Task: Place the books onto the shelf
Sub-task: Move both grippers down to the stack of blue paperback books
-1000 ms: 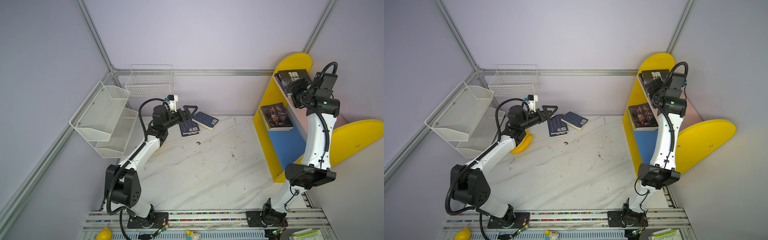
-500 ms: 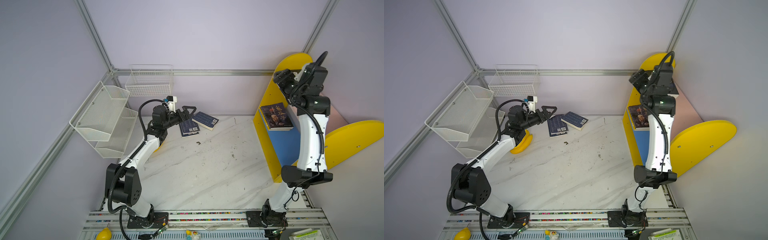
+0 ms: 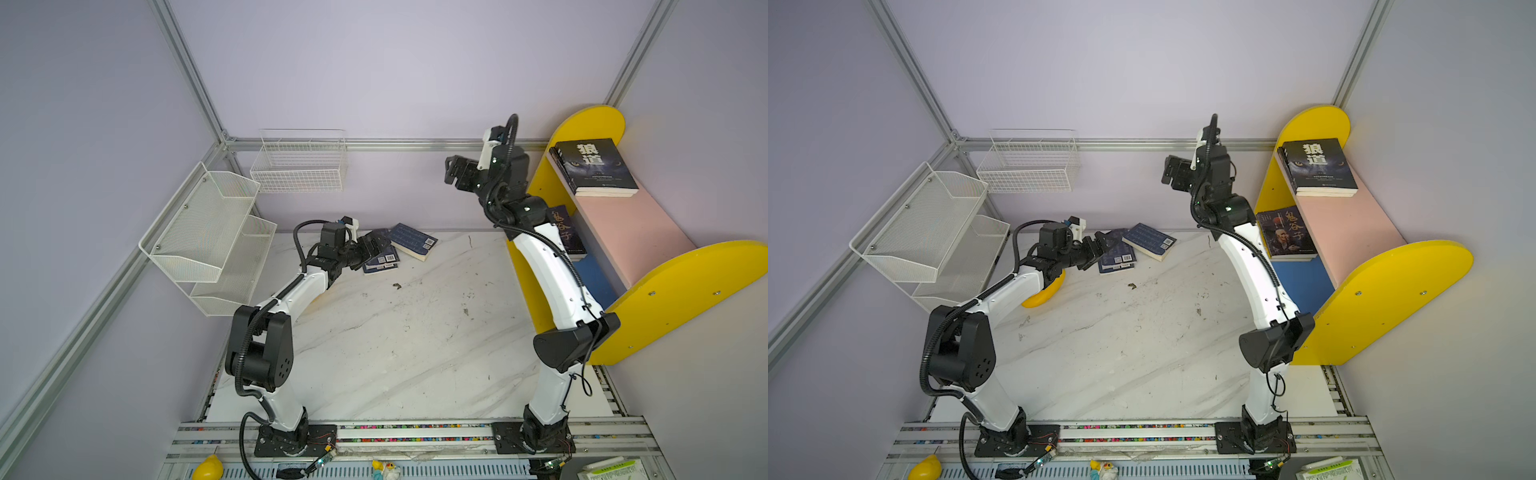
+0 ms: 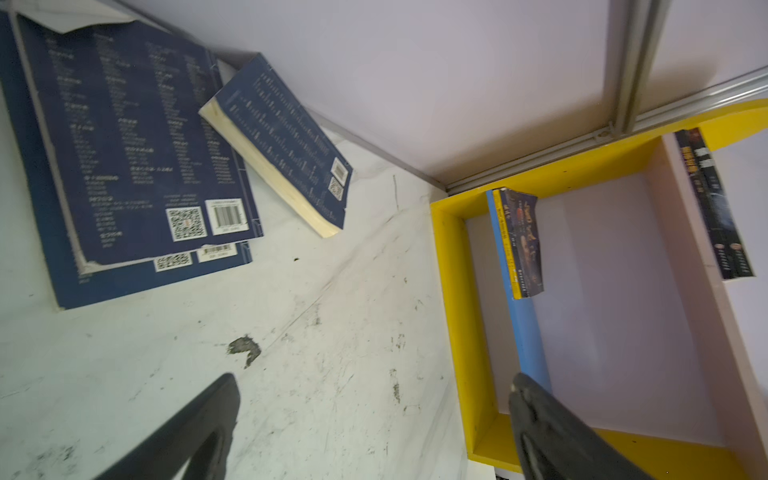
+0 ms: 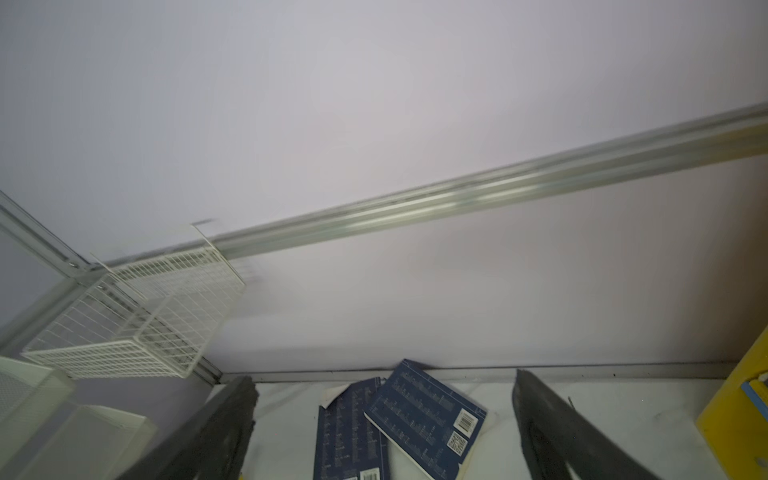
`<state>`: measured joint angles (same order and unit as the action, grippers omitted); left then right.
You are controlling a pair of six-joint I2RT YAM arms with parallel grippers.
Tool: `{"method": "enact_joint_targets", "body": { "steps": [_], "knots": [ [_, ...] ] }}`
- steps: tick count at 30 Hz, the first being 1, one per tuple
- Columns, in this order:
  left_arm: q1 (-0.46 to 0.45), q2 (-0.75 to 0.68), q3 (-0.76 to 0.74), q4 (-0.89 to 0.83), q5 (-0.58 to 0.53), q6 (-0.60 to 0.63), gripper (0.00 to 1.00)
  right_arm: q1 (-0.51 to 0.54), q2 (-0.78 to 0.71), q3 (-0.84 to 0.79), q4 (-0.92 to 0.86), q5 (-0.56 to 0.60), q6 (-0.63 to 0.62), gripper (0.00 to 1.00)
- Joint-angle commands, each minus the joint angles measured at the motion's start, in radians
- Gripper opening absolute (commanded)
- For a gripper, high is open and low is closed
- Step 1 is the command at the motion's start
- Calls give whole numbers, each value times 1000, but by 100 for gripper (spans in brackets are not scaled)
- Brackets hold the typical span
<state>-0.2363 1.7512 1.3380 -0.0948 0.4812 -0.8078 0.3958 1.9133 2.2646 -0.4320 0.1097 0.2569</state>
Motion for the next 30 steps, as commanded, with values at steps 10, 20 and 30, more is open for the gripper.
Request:
{"method": "enact_joint_targets", "body": {
  "steps": [10, 20, 30],
  "knots": [
    [10, 198, 186, -160, -189, 79, 99, -1, 414, 10, 82, 1, -95, 97],
    [45, 341, 320, -214, -263, 83, 99, -115, 679, 190, 204, -181, 11, 95],
    [63, 464, 417, -194, -285, 35, 98, -136, 838, 235, 335, -297, 87, 90]
  ]
}}
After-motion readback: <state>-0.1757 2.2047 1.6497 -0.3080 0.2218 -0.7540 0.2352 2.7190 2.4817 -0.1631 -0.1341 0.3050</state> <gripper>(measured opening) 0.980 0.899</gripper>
